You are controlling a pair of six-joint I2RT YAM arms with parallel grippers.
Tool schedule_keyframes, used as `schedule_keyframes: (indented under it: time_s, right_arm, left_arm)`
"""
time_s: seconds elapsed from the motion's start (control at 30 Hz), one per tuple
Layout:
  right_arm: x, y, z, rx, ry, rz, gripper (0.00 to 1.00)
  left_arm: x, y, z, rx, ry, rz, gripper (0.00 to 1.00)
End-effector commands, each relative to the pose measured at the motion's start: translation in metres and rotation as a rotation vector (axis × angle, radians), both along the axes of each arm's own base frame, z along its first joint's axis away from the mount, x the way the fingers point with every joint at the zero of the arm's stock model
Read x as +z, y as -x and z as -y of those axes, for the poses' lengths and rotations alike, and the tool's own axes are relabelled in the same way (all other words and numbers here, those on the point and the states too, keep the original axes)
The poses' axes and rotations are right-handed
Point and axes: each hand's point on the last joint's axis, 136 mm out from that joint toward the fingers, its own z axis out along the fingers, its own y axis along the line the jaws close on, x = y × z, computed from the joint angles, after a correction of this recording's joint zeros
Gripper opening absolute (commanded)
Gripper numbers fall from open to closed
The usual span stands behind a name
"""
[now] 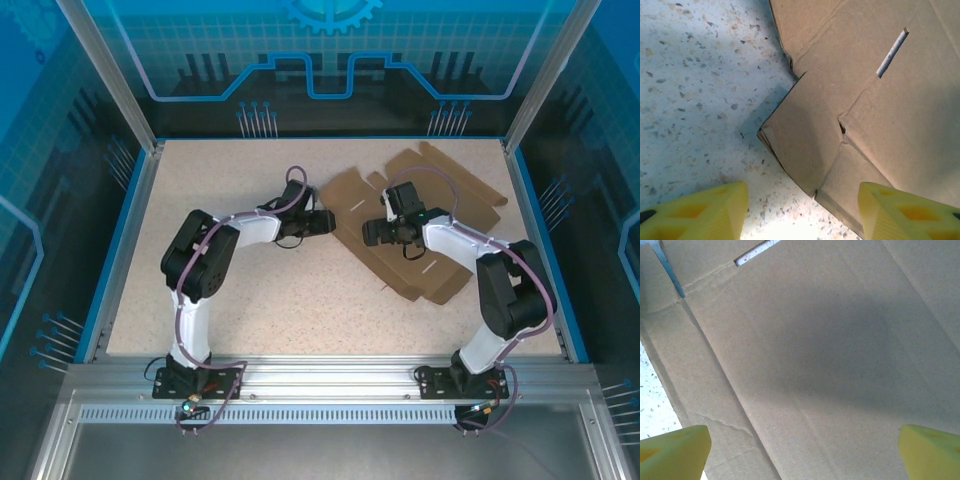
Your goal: Fold the paper box
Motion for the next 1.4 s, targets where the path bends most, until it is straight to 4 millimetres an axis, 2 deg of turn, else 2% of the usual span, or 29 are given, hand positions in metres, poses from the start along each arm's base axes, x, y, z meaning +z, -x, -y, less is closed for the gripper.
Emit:
schedule_keyframes:
  time_s: [0.0,0.27,0.5,0.63,0.7,0.8,1.17,1.27,1.37]
  right_arm:
    - [0.001,-0.005,-0.001,-0.003,-0.013,-0.007,0.97]
    - [-0.003,-0.004,-0.001,-0.001,-0.01,-0.019,0.97]
    - [0.0,-0.002,0.001,-0.001,0.001,-0.019,0.97]
    - [0.017,-0.006,0.005,0.013,0.021,0.015,0.97]
    - [0.033,-0.009,0.005,0.037,0.02,0.054,0.97]
    - [0.068,-0.013,0.0,0.097,0.011,0.141,0.96]
    - [0.237,-0.028,-0.02,0.33,0.032,0.559,0.95]
    - [0.273,-0.029,-0.027,0.397,0.042,0.645,0.94]
    - [0.298,-0.031,-0.031,0.448,0.071,0.706,0.95]
  left_arm:
    - [0.003,-0.01,0.009,-0.014,0.053,0.01,0.57]
    - [0.007,-0.024,0.02,-0.019,0.122,0.057,0.44]
    - [0.023,-0.038,0.027,-0.031,0.211,0.107,0.23]
    - [0.046,-0.041,0.027,-0.068,0.219,0.162,0.06]
    - [0.064,-0.04,0.023,-0.097,0.202,0.211,0.02]
    - [0.099,-0.036,0.018,-0.172,0.153,0.302,0.0]
    - [0.247,0.001,0.005,-0.455,-0.071,0.622,0.0]
    - [0.28,0.009,-0.001,-0.495,-0.125,0.701,0.0]
    - [0.309,0.018,-0.004,-0.537,-0.173,0.777,0.03]
